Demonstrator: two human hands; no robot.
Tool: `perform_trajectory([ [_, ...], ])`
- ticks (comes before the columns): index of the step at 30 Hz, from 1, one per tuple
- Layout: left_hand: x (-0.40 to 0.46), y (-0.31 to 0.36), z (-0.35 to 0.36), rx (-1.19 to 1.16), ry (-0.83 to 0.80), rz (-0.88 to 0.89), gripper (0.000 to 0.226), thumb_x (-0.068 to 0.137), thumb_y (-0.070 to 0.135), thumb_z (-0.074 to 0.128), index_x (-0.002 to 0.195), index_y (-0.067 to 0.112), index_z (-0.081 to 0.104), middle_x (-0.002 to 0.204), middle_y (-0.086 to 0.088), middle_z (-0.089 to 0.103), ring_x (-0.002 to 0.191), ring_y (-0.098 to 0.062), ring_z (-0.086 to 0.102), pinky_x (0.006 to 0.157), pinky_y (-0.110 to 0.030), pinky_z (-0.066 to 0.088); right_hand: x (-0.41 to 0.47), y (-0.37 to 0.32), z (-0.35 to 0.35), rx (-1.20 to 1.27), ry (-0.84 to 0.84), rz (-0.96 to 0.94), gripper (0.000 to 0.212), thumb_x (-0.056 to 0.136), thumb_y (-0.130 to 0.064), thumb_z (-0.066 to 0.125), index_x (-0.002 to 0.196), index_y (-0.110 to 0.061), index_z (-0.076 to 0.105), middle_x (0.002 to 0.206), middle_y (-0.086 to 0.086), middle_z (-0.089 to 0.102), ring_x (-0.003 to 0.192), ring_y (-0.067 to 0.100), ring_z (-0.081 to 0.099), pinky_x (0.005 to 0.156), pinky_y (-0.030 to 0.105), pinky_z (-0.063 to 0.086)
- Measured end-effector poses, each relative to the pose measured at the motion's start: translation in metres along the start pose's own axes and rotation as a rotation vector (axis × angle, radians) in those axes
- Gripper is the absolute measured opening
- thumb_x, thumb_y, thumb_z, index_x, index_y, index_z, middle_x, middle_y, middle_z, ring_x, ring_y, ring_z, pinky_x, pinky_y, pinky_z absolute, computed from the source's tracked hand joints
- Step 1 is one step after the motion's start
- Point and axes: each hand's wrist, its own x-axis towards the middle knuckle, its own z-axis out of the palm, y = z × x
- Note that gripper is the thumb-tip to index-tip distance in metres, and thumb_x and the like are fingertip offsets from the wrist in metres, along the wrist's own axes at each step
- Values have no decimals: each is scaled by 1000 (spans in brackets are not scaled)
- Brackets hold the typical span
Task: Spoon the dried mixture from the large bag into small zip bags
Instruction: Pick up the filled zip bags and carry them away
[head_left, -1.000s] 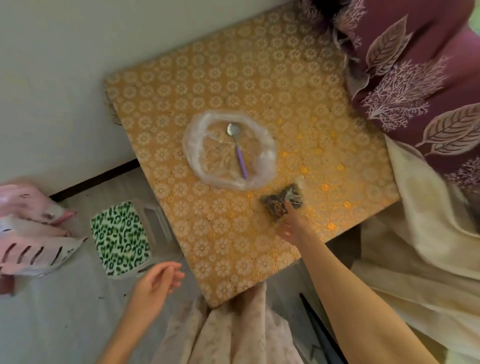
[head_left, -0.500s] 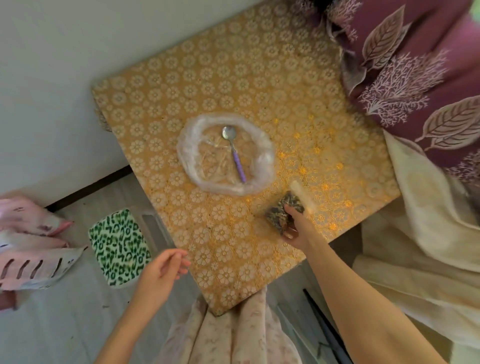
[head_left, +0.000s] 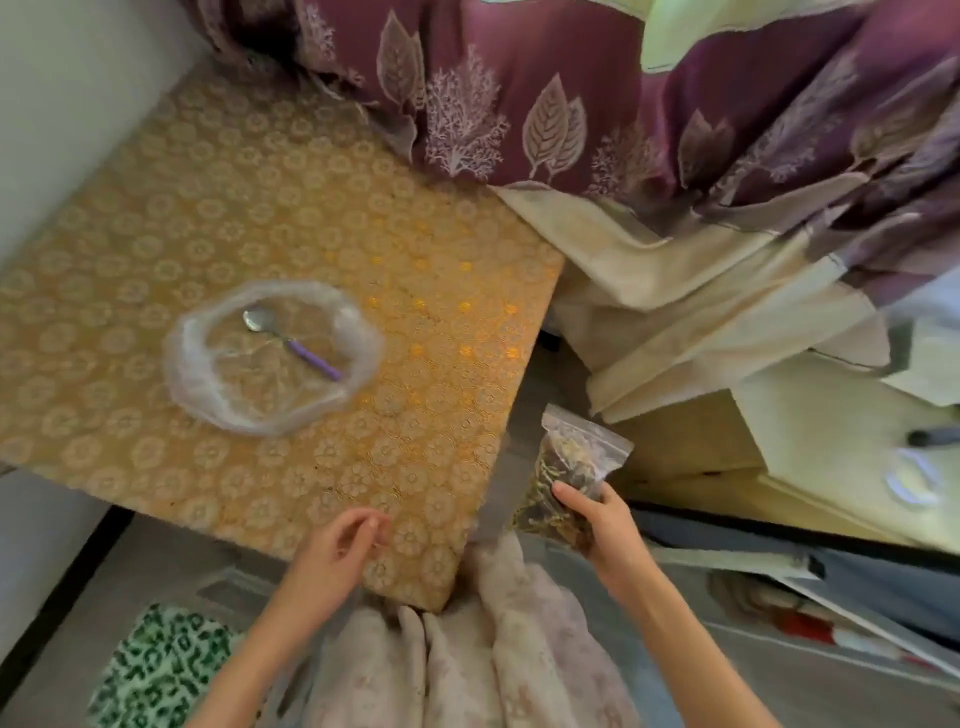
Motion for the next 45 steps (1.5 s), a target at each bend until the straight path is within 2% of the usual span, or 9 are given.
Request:
perform_trajectory([
  [10, -7, 19, 50, 381, -457, 173, 15, 92, 17, 49, 96, 25, 62, 88, 1, 68, 81, -7, 64, 68, -20, 49, -113, 145, -66, 682, 447, -66, 41, 80, -2, 64, 121, -2, 58, 106, 19, 69, 96, 35, 65, 83, 46, 53],
  [16, -19, 34, 106, 519, -652, 310, 17, 93, 17, 49, 92, 25, 64, 83, -3, 68, 76, -10, 64, 70, -21, 51, -164, 211, -87, 1132, 630, -159, 50, 68, -15, 65, 116, -3, 62, 101, 13, 72, 86, 26, 71, 68, 36, 60],
  [20, -32, 43, 154, 633, -732, 454, 19, 92, 13, 51, 86, 24, 65, 70, 4, 67, 68, -11, 64, 68, -33, 51, -186, 238, -110, 1367, 747, -153, 54, 72, -26, 65, 121, -3, 61, 107, 16, 69, 98, 32, 65, 92, 49, 49],
  [25, -64, 47, 232, 717, -841, 514, 19, 93, 8, 50, 87, 17, 65, 74, -3, 68, 65, -11, 63, 70, -35, 52, -214, 278, -155, 1461, 861, -131, 44, 82, -25, 63, 119, -2, 60, 109, 18, 68, 97, 33, 65, 88, 49, 51],
  [28, -97, 44, 288, 739, -889, 526, 18, 93, 8, 49, 90, 18, 65, 78, -4, 69, 69, -15, 65, 69, -30, 53, -237, 303, -195, 1466, 915, -162, 41, 78, -27, 64, 113, -7, 61, 103, 14, 70, 91, 31, 67, 73, 41, 57],
  [34, -184, 29, 425, 760, -1001, 532, 19, 94, 2, 45, 91, 10, 62, 81, -10, 66, 68, -20, 62, 64, -22, 48, -285, 358, -287, 1422, 1029, -143, 64, 64, -42, 68, 118, -9, 60, 110, 15, 68, 103, 34, 64, 96, 51, 48],
  [37, -227, 31, 489, 753, -1067, 549, 18, 95, 2, 44, 94, 7, 62, 82, -10, 66, 68, -19, 61, 69, -28, 49, -307, 382, -329, 1435, 1092, -155, 67, 59, -50, 71, 116, -15, 64, 110, 11, 69, 102, 31, 65, 95, 51, 48],
  [41, -260, 36, 555, 808, -1185, 627, 18, 95, 3, 44, 93, 6, 62, 79, -8, 65, 67, -14, 62, 63, -15, 48, -323, 410, -370, 1505, 1130, -157, 79, 42, -62, 80, 105, -15, 70, 102, 9, 73, 94, 29, 70, 88, 48, 52],
  [45, -264, 40, 616, 876, -1222, 588, 18, 94, 6, 46, 93, 9, 64, 81, -10, 67, 78, -24, 64, 71, -31, 52, -323, 430, -408, 1653, 1172, -126, 73, 49, -55, 80, 106, -11, 70, 101, 13, 73, 92, 34, 69, 89, 53, 51],
])
